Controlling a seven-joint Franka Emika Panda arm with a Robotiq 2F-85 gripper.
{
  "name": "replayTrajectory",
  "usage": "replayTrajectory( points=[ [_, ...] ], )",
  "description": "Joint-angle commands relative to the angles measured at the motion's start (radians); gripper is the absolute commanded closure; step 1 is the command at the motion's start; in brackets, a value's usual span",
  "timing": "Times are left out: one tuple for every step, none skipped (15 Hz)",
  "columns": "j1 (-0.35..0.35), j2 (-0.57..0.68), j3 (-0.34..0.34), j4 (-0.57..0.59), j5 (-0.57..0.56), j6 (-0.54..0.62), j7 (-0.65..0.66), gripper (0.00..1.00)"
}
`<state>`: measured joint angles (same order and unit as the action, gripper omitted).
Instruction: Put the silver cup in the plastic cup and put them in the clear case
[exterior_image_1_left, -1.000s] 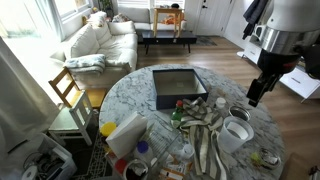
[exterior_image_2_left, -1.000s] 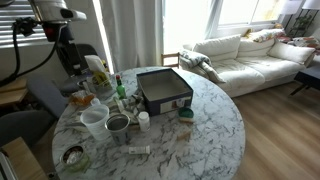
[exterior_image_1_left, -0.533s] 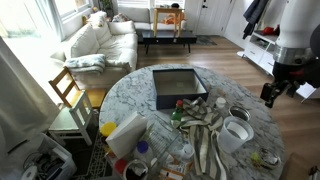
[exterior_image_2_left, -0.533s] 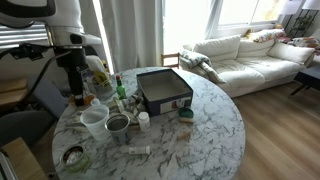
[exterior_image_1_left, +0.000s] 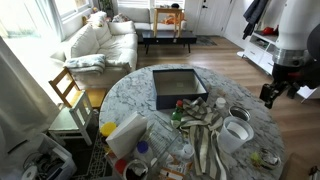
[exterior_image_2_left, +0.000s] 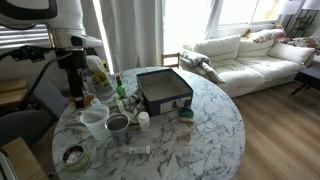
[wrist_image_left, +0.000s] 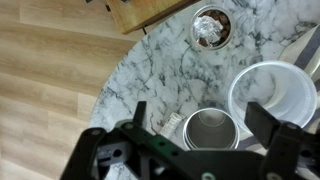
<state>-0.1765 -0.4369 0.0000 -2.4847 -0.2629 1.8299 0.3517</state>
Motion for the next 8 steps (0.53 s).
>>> replayTrajectory(
  points=[
    [-0.025, 0.071, -0.049, -0.031, 0.023, 0.125, 0.053, 0.0],
    [-0.028, 0.095, -0.066, -0.035, 0.043, 0.166, 0.054, 0.0],
    [-0.034, 0.118, -0.083, -0.043, 0.059, 0.221, 0.054, 0.0],
    [-0.039, 0.142, -0.101, -0.047, 0.081, 0.262, 0.044, 0.0],
    [-0.045, 0.167, -0.114, -0.049, 0.093, 0.301, 0.042, 0.0],
    [-0.052, 0.192, -0.127, -0.051, 0.104, 0.337, 0.039, 0.0],
    [-0.057, 0.214, -0.139, -0.052, 0.115, 0.368, 0.037, 0.0],
    [-0.062, 0.236, -0.149, -0.051, 0.129, 0.396, 0.039, 0.0]
  ],
)
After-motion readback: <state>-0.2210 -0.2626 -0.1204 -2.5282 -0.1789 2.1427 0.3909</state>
